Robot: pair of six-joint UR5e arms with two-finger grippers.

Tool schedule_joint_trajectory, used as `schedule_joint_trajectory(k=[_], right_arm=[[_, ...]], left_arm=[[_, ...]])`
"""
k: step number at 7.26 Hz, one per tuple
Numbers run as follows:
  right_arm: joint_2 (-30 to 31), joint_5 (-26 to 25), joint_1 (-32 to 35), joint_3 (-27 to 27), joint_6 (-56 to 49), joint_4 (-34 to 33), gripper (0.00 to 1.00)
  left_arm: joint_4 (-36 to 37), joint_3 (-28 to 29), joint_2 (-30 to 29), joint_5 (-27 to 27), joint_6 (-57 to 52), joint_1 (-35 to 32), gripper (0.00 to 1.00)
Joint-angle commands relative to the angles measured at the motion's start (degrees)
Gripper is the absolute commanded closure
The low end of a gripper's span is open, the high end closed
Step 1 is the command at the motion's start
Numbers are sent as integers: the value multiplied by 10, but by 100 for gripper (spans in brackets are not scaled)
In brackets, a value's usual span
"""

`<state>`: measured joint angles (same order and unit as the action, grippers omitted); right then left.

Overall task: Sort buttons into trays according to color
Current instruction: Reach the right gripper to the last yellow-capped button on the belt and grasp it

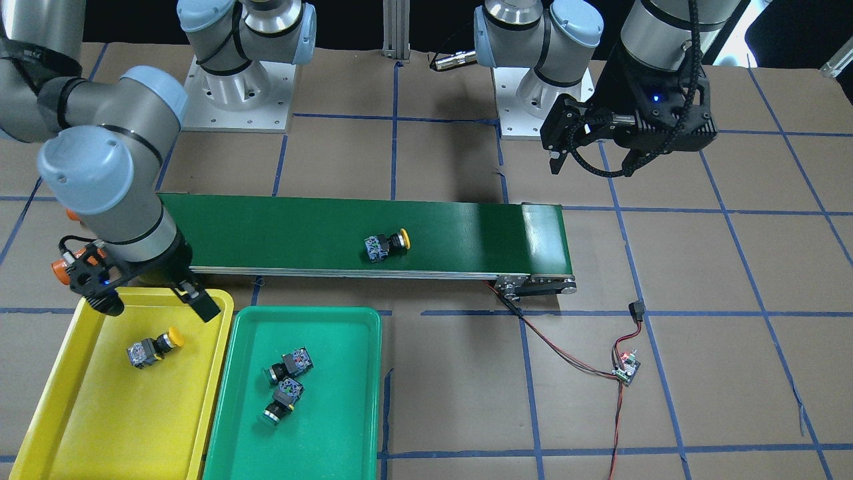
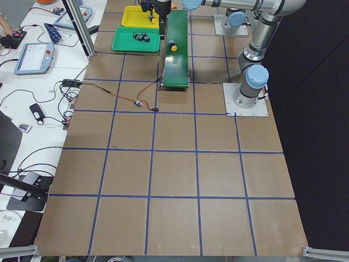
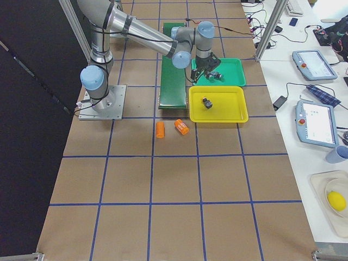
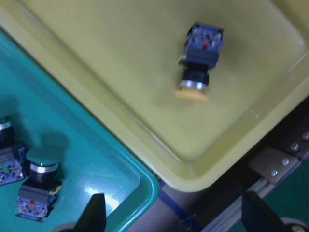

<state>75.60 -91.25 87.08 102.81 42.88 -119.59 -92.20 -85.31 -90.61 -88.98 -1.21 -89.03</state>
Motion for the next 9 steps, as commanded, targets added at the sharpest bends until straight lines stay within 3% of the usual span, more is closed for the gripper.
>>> schedule_joint_trajectory(k=[1,4,6,9], right_arm=[[35,4,86,40,121,10,0],[37,16,147,66,257,5,0],[32,83,155,69,313,2,0],[21,83,155,77,314,2,0]], left_arm=[[0,-1,1,-1,0,0,0],[0,-2,3,-1,0,0,0],[0,-2,3,0,0,0,0],[1,-1,2,1,1,0,0]])
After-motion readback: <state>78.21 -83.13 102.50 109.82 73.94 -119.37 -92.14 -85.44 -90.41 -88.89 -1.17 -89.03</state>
